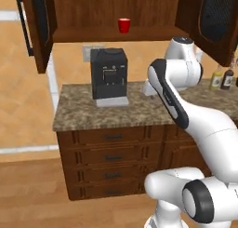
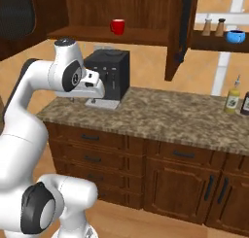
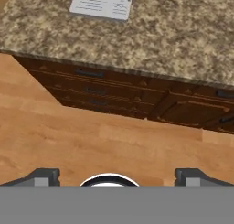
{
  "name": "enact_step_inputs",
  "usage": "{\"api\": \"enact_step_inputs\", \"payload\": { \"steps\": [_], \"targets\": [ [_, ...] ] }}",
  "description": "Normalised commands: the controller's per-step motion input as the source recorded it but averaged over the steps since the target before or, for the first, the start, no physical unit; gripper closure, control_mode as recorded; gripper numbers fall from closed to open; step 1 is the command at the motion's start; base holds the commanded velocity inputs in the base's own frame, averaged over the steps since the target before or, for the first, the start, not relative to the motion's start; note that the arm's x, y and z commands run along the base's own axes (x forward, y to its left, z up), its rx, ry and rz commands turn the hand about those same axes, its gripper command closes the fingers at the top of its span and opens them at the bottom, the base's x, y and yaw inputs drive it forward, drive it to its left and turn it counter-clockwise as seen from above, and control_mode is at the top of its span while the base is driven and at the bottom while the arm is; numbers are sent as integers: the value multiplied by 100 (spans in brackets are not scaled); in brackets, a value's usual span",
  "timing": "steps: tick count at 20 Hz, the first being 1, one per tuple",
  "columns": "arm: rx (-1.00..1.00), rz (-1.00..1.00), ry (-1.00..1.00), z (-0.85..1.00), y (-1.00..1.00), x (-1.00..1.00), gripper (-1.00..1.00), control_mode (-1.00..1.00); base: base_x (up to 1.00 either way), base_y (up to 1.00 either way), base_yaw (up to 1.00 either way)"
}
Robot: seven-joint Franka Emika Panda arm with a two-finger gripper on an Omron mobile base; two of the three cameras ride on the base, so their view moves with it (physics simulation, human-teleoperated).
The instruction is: Gather all objects into one cabinet and sort the glasses and bowls to opposite sides.
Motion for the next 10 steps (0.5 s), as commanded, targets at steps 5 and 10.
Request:
{"api": "enact_step_inputs", "payload": {
  "steps": [5, 10],
  "targets": [
    [0, 0, 0, 0, 0, 0, -100, 100, 82, 93, -34],
    [0, 0, 0, 0, 0, 0, -100, 100, 55, 5, -4]
  ]
}}
